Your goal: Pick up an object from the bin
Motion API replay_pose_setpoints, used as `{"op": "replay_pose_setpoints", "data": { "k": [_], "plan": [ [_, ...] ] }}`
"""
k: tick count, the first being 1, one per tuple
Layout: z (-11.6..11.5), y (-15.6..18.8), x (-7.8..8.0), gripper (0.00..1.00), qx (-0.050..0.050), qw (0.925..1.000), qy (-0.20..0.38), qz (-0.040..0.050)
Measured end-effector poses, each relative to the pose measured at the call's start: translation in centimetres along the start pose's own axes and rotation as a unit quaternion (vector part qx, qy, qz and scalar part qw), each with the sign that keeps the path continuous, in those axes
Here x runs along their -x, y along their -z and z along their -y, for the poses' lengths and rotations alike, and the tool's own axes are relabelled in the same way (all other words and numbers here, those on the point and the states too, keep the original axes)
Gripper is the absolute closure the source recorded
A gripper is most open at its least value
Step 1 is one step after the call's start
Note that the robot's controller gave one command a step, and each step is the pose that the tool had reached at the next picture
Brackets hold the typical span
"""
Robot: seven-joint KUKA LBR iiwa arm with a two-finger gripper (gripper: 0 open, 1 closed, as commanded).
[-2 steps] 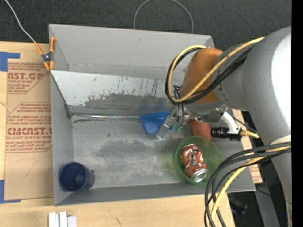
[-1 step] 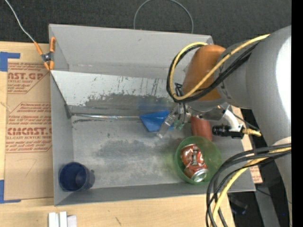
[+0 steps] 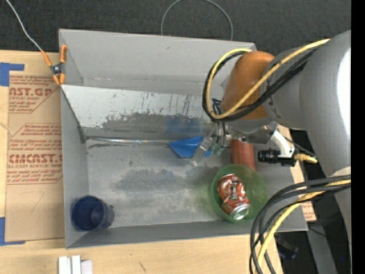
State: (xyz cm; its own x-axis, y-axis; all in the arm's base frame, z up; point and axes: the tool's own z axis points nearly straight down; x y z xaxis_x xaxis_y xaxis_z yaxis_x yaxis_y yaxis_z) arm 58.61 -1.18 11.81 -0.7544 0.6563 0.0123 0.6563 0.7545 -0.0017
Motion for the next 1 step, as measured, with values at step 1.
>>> {"op": "replay_pose_setpoints", "data": {
  "k": [1],
  "plan": [
    [0.07,2.20,-0.09,1.00,-0.001,1.0000,0.000,-0.0008]
  ]
}}
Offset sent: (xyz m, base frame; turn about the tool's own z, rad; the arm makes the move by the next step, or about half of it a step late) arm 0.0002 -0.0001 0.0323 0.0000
